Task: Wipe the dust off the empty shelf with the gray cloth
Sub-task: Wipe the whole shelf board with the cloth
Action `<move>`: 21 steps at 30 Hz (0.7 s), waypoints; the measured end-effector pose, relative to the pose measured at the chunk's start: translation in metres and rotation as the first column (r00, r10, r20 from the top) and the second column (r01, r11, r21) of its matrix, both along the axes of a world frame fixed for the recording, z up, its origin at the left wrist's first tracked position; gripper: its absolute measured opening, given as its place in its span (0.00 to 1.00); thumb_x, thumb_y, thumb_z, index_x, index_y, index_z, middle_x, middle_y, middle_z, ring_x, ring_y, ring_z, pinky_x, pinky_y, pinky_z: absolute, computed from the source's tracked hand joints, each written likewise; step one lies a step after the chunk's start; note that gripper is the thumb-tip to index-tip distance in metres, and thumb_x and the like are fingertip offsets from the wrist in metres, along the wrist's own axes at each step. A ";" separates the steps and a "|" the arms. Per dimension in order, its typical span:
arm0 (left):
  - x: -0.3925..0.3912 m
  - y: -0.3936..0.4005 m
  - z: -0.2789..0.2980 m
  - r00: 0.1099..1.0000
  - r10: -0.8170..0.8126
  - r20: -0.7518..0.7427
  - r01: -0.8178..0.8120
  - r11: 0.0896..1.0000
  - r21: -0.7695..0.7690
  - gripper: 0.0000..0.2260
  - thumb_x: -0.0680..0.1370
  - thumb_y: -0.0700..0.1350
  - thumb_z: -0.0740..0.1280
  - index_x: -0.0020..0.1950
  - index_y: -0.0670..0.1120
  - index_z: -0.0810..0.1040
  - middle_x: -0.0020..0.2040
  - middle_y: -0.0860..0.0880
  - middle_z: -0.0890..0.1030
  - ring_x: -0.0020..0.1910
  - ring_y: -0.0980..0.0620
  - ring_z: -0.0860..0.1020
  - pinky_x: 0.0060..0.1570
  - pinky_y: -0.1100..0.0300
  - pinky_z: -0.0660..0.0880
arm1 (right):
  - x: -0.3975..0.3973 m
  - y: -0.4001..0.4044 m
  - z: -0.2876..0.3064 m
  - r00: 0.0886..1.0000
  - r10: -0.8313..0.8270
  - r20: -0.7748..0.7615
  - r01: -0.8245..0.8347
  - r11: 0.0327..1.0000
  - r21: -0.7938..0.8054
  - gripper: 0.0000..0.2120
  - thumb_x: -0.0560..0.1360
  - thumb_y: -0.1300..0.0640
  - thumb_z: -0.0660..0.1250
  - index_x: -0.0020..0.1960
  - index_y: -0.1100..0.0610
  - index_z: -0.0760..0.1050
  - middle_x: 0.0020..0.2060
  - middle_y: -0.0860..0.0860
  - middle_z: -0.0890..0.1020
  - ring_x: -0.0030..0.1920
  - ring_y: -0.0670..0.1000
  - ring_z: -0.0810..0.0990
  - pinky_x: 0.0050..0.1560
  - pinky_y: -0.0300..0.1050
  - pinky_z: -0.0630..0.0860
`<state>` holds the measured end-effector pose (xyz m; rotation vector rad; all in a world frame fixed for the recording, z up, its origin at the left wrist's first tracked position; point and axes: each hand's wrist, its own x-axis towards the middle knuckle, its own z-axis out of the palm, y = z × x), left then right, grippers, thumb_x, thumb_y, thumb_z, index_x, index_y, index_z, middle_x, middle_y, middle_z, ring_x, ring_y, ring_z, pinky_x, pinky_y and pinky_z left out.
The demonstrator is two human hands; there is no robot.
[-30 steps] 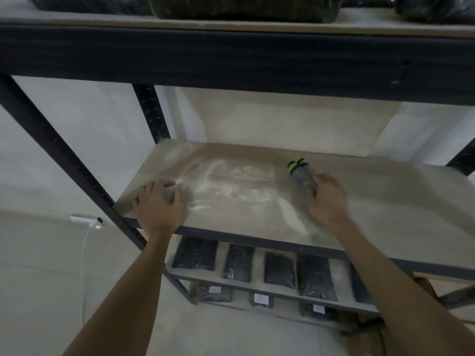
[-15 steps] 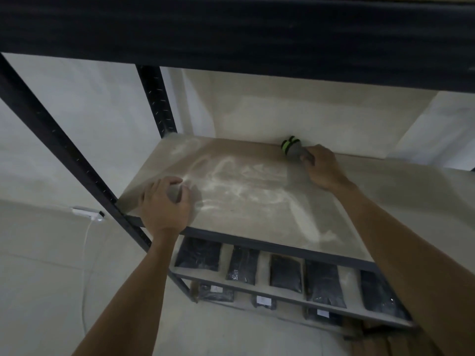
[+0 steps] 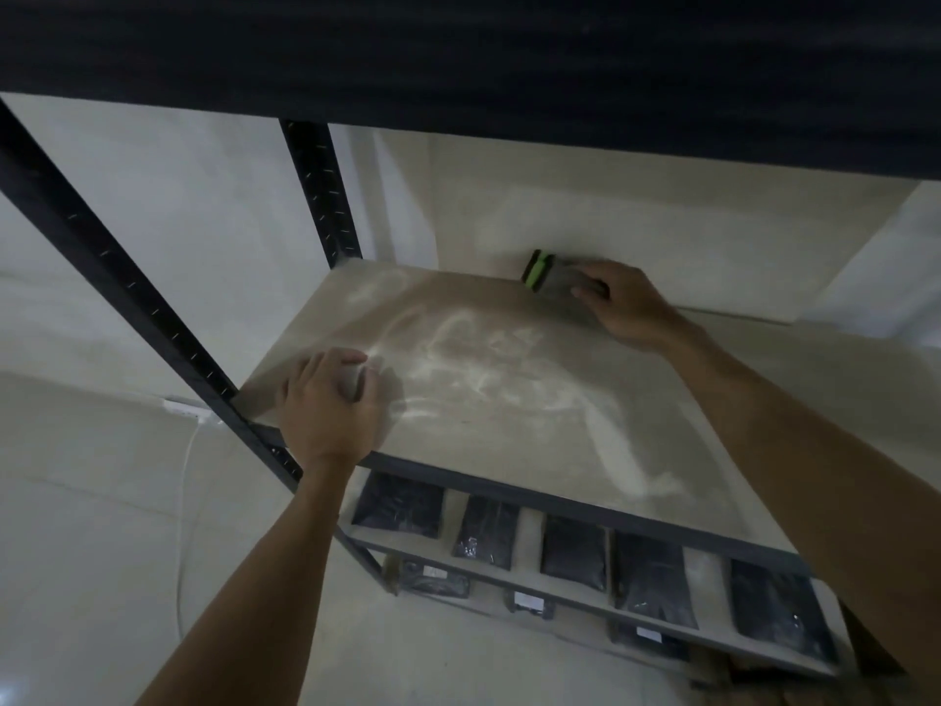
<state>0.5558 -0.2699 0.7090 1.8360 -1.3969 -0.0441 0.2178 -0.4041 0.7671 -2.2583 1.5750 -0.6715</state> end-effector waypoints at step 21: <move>0.000 0.001 0.002 1.000 0.005 -0.008 -0.005 1.000 0.012 0.04 0.79 0.54 0.68 0.49 0.55 0.78 0.47 0.57 0.79 0.55 0.47 0.78 0.64 0.43 0.71 | 0.018 0.013 -0.019 0.965 0.261 -0.013 -0.262 0.963 -0.069 0.15 0.82 0.60 0.64 0.67 0.63 0.77 0.58 0.57 0.82 0.56 0.52 0.77 0.54 0.34 0.65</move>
